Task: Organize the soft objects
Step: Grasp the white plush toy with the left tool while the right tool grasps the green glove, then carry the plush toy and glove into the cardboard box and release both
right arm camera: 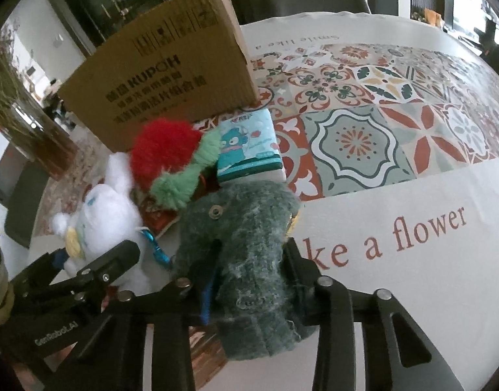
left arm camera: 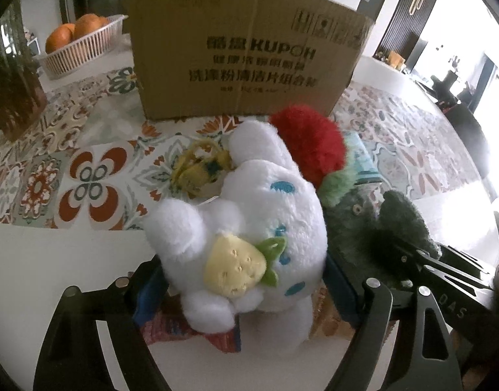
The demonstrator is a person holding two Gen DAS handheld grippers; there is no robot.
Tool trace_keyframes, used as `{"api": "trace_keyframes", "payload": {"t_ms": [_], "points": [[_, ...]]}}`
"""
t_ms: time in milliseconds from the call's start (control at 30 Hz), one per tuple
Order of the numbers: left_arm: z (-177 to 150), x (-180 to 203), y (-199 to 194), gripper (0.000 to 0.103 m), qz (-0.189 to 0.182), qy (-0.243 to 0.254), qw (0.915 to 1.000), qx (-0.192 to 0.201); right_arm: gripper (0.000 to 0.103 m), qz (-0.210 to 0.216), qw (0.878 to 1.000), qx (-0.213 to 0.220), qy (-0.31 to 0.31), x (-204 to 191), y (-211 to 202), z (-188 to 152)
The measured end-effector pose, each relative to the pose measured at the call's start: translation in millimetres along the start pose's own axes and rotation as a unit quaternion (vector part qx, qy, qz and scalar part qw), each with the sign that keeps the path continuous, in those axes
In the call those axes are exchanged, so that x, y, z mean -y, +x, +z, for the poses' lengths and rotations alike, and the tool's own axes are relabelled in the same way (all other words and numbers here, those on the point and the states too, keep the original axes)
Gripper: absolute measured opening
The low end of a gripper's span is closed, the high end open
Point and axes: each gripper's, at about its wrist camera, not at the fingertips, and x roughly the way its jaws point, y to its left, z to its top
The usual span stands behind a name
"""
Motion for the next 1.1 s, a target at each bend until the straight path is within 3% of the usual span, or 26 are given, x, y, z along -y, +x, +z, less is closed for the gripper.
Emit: {"api": "trace_keyframes", "payload": {"t_ms": [433, 800, 1100], "points": [[1.1, 2.2, -53.2, 0.085, -0.009, -0.007, 0.9984, 0.056, 0.034, 0.001, 0.996, 0.083, -0.024, -24.3, -59.0, 14.6], [23.9, 1.9, -103.2, 0.085, -0.001, 0.022, 0.9935, 0.112, 0.032, -0.004, 0.989, 0.144, -0.038, -47.7, -99.0, 34.4], [54.6, -5.5, -132.8, 0.085, -0.009, 0.043, 0.9891, 0.140, 0.032, 0.003, 0.980, 0.187, -0.069, -76.8, -131.6, 71.1]]}}
